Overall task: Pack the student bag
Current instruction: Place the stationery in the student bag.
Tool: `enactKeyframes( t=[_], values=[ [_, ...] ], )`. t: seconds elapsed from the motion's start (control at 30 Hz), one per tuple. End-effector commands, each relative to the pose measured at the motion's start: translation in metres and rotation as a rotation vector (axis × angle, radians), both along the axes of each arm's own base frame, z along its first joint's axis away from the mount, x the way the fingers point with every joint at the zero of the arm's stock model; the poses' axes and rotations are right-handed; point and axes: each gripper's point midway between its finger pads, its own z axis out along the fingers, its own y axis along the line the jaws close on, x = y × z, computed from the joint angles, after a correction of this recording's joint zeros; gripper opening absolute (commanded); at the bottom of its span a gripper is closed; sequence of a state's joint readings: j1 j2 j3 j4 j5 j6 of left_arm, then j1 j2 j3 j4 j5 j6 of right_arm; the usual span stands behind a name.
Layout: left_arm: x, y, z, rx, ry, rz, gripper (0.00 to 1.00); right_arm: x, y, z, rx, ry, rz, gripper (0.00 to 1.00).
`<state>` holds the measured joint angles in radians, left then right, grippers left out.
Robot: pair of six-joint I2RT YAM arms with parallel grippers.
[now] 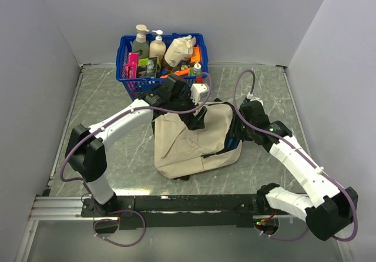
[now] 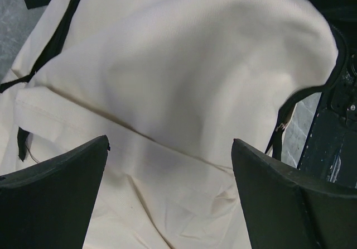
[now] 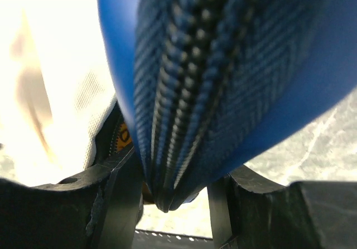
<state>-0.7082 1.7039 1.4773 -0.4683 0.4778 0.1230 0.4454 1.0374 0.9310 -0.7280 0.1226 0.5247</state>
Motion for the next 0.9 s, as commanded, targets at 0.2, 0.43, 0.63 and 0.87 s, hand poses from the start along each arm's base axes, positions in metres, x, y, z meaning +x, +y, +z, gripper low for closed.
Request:
enactKeyframes(
  t=[0.2,0.43,0.63,0.87],
  values=[
    [-0.006,0.002,0.025,-0.049,-0.081,-0.035,0.96,-0.011,0.016,-0.002,-0.028,0.137,0.159,0.22],
    [-0.007,0.003,0.033,-0.059,-0.093,-0.040,0.96,0.007,0.049,-0.010,0.047,0.196,0.259,0.61],
    [-0.007,0.004,0.031,-0.048,-0.099,-0.044,0.96,0.015,0.041,0.013,0.038,0.124,0.217,1.00],
    [-0.007,0.004,0.032,-0.048,-0.103,-0.044,0.96,0.021,0.001,0.057,0.010,-0.063,0.034,0.91]
  ],
)
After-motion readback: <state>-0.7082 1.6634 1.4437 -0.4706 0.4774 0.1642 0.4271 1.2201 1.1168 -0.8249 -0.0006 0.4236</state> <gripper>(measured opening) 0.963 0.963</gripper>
